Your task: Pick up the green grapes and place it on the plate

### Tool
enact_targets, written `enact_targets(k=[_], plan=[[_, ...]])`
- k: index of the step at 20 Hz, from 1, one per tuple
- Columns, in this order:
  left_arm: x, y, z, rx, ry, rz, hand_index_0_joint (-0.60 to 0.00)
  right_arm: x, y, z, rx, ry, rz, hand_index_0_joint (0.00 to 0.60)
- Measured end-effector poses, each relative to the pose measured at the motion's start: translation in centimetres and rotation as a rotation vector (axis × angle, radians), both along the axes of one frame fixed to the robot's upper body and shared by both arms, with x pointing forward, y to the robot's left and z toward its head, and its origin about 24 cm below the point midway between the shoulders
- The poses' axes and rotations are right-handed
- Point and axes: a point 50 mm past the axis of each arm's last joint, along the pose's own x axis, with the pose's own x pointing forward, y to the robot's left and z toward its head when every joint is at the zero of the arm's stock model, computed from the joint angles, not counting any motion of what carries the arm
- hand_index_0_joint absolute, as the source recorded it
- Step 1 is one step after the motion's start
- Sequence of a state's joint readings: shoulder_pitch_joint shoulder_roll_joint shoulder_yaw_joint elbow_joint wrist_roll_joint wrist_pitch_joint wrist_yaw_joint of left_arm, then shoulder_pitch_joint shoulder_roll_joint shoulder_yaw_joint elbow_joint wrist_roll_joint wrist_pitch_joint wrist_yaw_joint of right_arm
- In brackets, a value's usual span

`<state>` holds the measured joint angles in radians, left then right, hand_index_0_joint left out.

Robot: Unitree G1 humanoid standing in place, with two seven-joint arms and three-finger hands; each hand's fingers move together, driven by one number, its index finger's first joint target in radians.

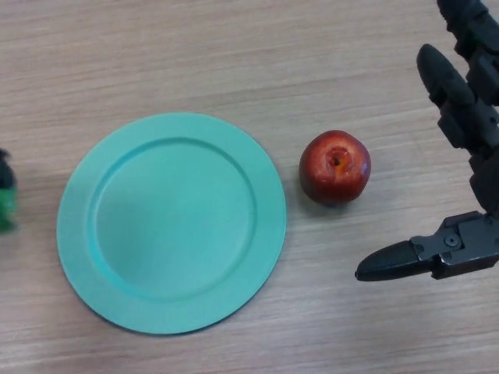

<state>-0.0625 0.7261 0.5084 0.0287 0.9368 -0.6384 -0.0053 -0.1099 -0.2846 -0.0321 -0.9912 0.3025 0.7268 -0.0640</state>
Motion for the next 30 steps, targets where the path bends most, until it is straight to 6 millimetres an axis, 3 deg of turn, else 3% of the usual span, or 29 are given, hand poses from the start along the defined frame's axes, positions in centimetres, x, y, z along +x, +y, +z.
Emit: enact_targets(k=[4,6,12,14,15,18,19,20,22,26,30], plan=[[-1.5,-3.2,3.6,-0.06,-0.08,-0.113,-0.6,0.0,0.1,0.1,0.012,-0.004,0.009,0.0],[-2.1,-4.6,4.3,-0.082,-0.109,-0.145,-0.6,0.0,0.2,0.2,0.012,-0.006,0.01,0.0],[-2.5,-6.0,5.0,-0.112,-0.121,-0.168,-0.6,0.0,0.1,0.2,0.007,-0.007,0.006,0.0],[-2.1,-6.1,5.0,-0.245,-0.123,-0.169,-0.6,0.0,0.1,0.2,0.006,-0.004,0.005,0.0],[-2.0,-6.3,4.9,-0.298,-0.113,-0.174,-0.551,0.0,0.1,0.1,0.004,-0.004,0.004,0.0],[-2.1,-6.3,4.7,-0.342,-0.091,-0.183,-0.151,0.0,0.1,0.1,0.004,-0.003,0.004,0.0],[-2.1,-6.1,4.7,-0.41,-0.09,-0.185,-0.051,0.0,0.0,0.1,0.004,-0.001,0.004,0.0],[-2.0,-5.4,4.5,-0.56,-0.082,-0.151,0.0,0.0,0.0,0.0,0.001,0.002,0.003,0.0],[-1.6,-4.4,3.8,-0.651,-0.051,-0.083,0.0,0.0,0.0,0.0,0.002,0.001,0.004,0.0],[-0.8,-3.2,2.8,-0.663,0.002,-0.024,0.0,0.0,0.3,0.0,0.009,0.0,0.018,0.0],[0.5,-1.1,0.2,-0.477,0.147,0.105,0.0,0.0,0.4,0.0,0.012,-0.003,0.029,0.0]])
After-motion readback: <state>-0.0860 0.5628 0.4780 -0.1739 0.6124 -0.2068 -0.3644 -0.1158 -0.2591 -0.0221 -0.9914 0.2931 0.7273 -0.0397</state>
